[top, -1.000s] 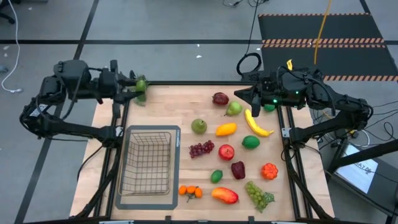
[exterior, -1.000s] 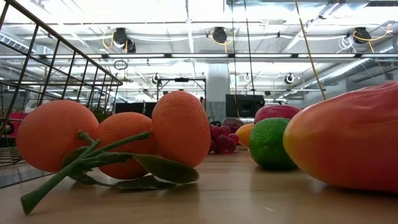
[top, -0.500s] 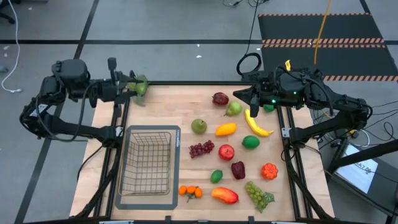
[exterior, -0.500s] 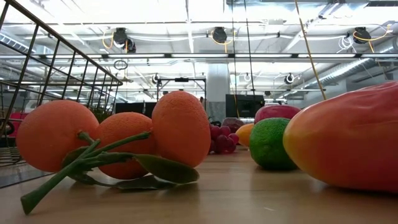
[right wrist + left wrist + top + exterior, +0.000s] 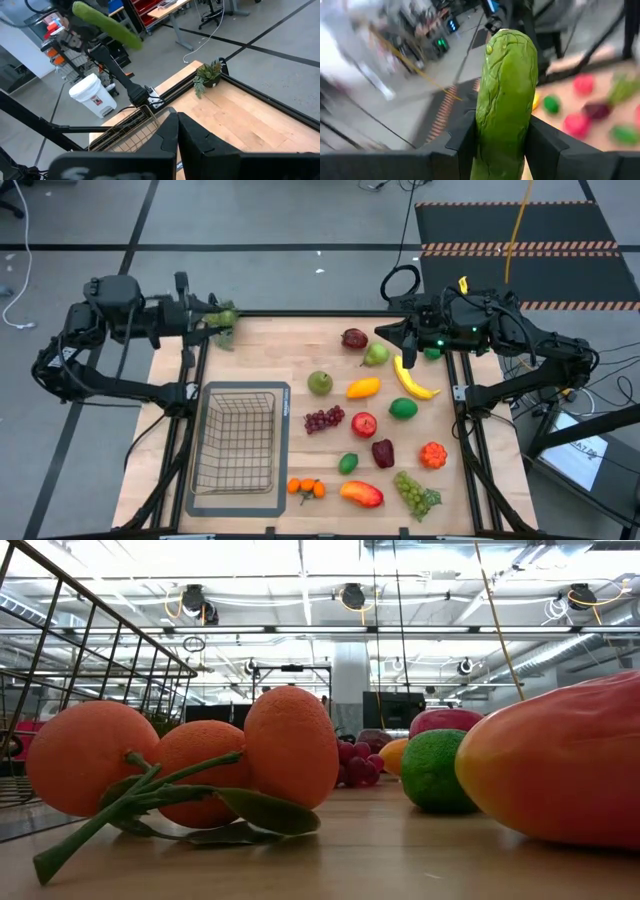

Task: Build produce basket
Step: Put the green cucumber into the wire basket

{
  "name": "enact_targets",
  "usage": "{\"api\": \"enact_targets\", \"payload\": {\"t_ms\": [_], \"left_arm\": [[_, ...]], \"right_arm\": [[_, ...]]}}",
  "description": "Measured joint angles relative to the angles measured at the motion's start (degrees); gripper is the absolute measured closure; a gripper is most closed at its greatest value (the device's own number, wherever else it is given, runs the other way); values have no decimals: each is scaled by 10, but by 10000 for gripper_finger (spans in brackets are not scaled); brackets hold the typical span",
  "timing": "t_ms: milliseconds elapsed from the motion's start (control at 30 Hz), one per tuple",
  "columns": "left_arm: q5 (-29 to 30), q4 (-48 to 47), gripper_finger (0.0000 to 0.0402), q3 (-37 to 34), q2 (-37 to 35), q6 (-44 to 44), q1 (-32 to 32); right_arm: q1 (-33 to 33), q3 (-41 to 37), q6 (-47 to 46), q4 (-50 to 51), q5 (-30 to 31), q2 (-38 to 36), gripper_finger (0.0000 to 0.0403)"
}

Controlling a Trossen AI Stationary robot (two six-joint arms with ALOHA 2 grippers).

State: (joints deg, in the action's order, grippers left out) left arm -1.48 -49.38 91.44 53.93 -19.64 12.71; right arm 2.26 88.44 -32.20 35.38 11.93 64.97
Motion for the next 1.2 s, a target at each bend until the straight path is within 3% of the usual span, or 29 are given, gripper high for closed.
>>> {"api": "enact_targets", "payload": {"t_ms": [267,400,500,667,833,1067,1200], "left_arm": [[-18,-28,261,0,0,450,0],[-46,-96,261,0,0,609,0],[-69,-164,261,0,1,679,0],[-75,-280,261,0,1,711,-4],[-30,-360,261,-17,7,686,-17],[-14,-361,261,-121,9,630,-33],[-49,-322,261,-201,9,642,-48]], "right_arm": [[-13,0,-1,0,0,0,403],[-16,0,-1,0,0,0,403],[-16,0,-1,0,0,0,403],[-16,0,-1,0,0,0,403],[-16,0,-1,0,0,0,403],[-16,0,-1,0,1,0,403],[-16,0,0,1,1,0,403]]}}
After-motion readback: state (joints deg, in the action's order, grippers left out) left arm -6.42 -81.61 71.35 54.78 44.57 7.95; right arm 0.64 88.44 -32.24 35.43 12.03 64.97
